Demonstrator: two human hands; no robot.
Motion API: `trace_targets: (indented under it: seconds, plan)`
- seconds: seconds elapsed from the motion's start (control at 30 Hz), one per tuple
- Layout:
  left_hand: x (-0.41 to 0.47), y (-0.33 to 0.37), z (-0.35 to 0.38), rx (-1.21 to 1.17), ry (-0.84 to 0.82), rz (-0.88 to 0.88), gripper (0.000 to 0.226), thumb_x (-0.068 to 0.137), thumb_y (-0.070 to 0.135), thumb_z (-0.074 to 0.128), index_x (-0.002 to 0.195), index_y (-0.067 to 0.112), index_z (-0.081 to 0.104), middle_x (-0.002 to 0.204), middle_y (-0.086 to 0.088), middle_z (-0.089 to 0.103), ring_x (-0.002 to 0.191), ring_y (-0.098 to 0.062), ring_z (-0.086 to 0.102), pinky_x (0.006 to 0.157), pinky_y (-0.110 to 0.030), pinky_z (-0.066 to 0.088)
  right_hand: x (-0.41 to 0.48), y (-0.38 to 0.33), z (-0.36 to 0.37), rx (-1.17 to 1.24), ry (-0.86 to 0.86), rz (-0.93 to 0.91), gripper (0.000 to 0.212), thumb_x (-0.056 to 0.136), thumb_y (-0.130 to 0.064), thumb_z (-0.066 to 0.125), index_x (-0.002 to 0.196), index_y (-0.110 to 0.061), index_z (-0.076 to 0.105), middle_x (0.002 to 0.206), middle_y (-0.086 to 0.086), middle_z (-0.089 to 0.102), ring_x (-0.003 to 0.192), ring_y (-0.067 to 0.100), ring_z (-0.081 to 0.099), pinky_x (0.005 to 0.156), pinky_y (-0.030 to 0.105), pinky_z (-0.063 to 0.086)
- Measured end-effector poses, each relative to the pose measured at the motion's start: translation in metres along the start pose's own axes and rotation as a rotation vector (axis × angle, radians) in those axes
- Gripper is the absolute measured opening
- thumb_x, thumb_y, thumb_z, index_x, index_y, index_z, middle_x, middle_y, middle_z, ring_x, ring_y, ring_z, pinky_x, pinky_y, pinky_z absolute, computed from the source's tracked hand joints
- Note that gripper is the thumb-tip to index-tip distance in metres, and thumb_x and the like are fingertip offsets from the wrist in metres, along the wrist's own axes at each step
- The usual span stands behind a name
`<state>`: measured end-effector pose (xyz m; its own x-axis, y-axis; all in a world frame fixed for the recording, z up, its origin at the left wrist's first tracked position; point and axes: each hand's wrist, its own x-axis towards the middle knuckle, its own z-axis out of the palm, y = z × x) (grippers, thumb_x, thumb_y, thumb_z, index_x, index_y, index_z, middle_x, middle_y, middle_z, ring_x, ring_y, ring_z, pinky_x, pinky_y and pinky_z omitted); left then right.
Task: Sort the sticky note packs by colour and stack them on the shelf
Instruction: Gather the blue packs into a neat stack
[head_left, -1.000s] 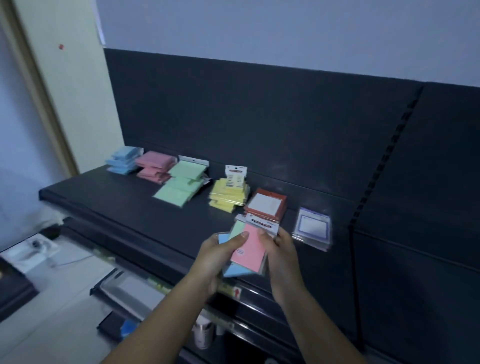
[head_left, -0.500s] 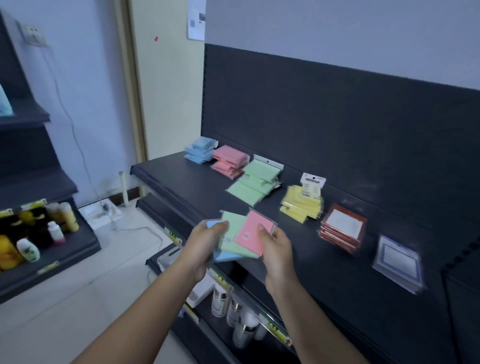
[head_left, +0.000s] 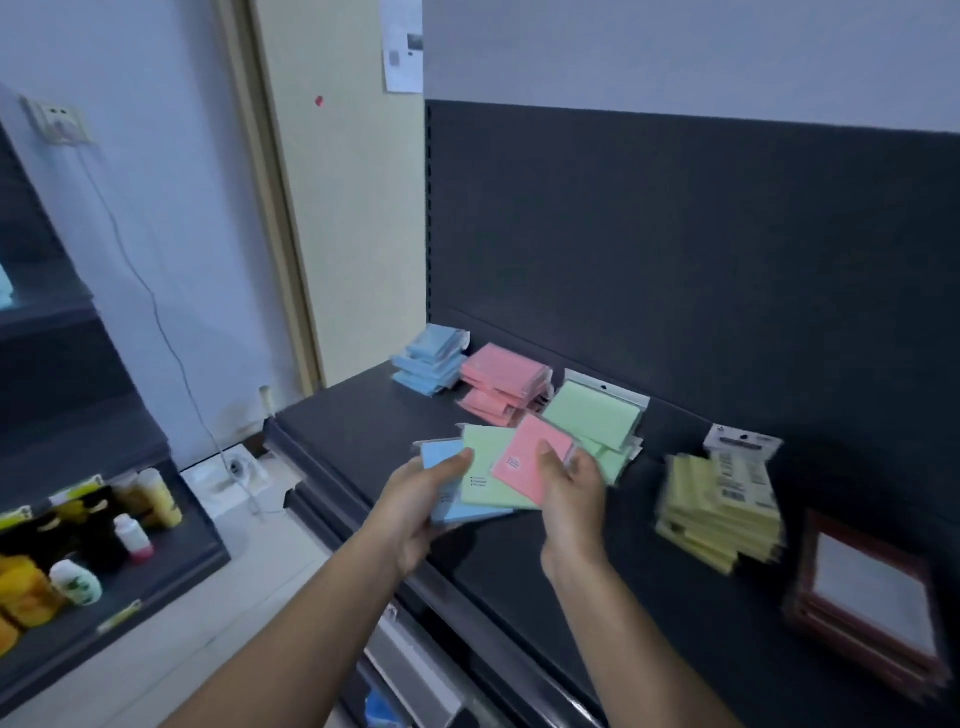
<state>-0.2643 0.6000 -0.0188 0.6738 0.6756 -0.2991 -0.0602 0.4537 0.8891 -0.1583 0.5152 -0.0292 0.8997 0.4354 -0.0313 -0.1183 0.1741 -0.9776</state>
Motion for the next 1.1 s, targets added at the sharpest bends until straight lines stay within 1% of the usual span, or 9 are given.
trace_targets:
  seconds: [0.1, 0.2, 0.43, 0.53, 0.7, 0.77, 0.87, 1.0, 1.1]
  plan:
    - [0.037, 0.008, 0.013, 0.028, 0.007, -0.013, 0.011, 0.088, 0.023, 0.062, 0.098, 0.019, 0.064, 0.082, 0.000, 0.075, 0.069, -0.015, 0.069, 0.066, -0.031, 0.051, 0.050, -0.018, -0.012, 0.026, 0.164, -0.088, 0.008, 0.092, -0.011, 0.055, 0.085, -0.014, 0.057, 0.084, -0.001, 0.065, 0.070, 0.007, 0.063, 0.060, 0.018, 0.050]
    - [0.065, 0.020, 0.015, 0.032, 0.014, -0.036, 0.007, 0.088, 0.016, 0.061, 0.095, 0.019, 0.062, 0.073, 0.000, 0.072, 0.066, -0.018, 0.066, 0.060, -0.029, 0.047, 0.096, -0.034, -0.032, -0.031, 0.348, -0.187, 0.010, 0.092, -0.015, 0.056, 0.101, -0.010, 0.055, 0.096, 0.005, 0.063, 0.082, 0.017, 0.061, 0.068, 0.024, 0.049]
    - [0.111, 0.037, 0.008, 0.045, -0.031, -0.097, 0.011, 0.088, 0.009, 0.055, 0.095, 0.017, 0.058, 0.078, -0.004, 0.067, 0.068, -0.019, 0.062, 0.056, -0.026, 0.049, 0.133, -0.018, -0.038, -0.609, 0.400, -0.281, 0.024, 0.091, -0.012, 0.056, 0.106, 0.006, 0.053, 0.115, 0.023, 0.050, 0.106, 0.034, 0.050, 0.093, 0.038, 0.040]
    - [0.131, 0.042, 0.006, 0.056, -0.081, -0.116, 0.012, 0.087, 0.008, 0.055, 0.097, 0.016, 0.058, 0.079, -0.004, 0.068, 0.066, -0.017, 0.063, 0.043, -0.020, 0.047, 0.131, -0.018, -0.029, -0.669, 0.461, -0.382, 0.019, 0.091, -0.012, 0.056, 0.105, 0.002, 0.054, 0.108, 0.018, 0.054, 0.101, 0.029, 0.050, 0.081, 0.031, 0.038]
    - [0.161, 0.054, -0.001, 0.080, -0.137, -0.114, 0.017, 0.087, 0.007, 0.054, 0.101, 0.015, 0.058, 0.082, -0.005, 0.066, 0.067, -0.018, 0.062, 0.043, -0.020, 0.046, 0.133, -0.030, 0.008, -0.432, 0.378, -0.427, 0.024, 0.089, -0.009, 0.059, 0.110, -0.018, 0.052, 0.091, -0.005, 0.064, 0.081, 0.009, 0.062, 0.072, 0.025, 0.048]
    - [0.175, 0.068, -0.009, 0.104, -0.134, -0.074, 0.017, 0.086, 0.007, 0.054, 0.099, 0.015, 0.058, 0.076, -0.004, 0.066, 0.062, -0.016, 0.062, 0.042, -0.021, 0.045, 0.144, -0.032, 0.036, -0.309, 0.295, -0.366, 0.036, 0.087, -0.003, 0.061, 0.114, -0.022, 0.046, 0.088, -0.014, 0.064, 0.075, -0.006, 0.063, 0.067, 0.012, 0.050]
    - [0.198, 0.095, -0.027, 0.136, -0.114, 0.009, 0.019, 0.086, 0.007, 0.054, 0.103, 0.014, 0.053, 0.087, -0.007, 0.065, 0.068, -0.018, 0.062, 0.047, -0.024, 0.046, 0.164, -0.025, 0.075, -0.437, 0.230, -0.279, 0.050, 0.086, -0.004, 0.062, 0.123, -0.025, 0.038, 0.088, -0.008, 0.063, 0.071, -0.005, 0.060, 0.061, 0.005, 0.044]
    - [0.227, 0.119, -0.050, 0.148, -0.142, 0.093, 0.025, 0.087, 0.001, 0.052, 0.107, 0.013, 0.047, 0.099, -0.007, 0.061, 0.078, -0.021, 0.061, 0.047, -0.025, 0.049, 0.178, -0.005, 0.100, -0.943, 0.336, -0.267, 0.060, 0.083, -0.005, 0.062, 0.136, -0.013, 0.038, 0.127, 0.011, 0.049, 0.113, 0.026, 0.047, 0.098, 0.036, 0.039]
    - [0.252, 0.134, -0.062, 0.203, -0.197, 0.176, 0.033, 0.088, 0.000, 0.052, 0.110, 0.023, 0.046, 0.107, -0.004, 0.061, 0.086, -0.021, 0.061, 0.062, -0.029, 0.052, 0.183, 0.005, 0.117, -1.208, 0.424, -0.273, 0.046, 0.082, -0.008, 0.060, 0.127, -0.011, 0.051, 0.141, 0.012, 0.035, 0.127, 0.030, 0.034, 0.103, 0.039, 0.031]
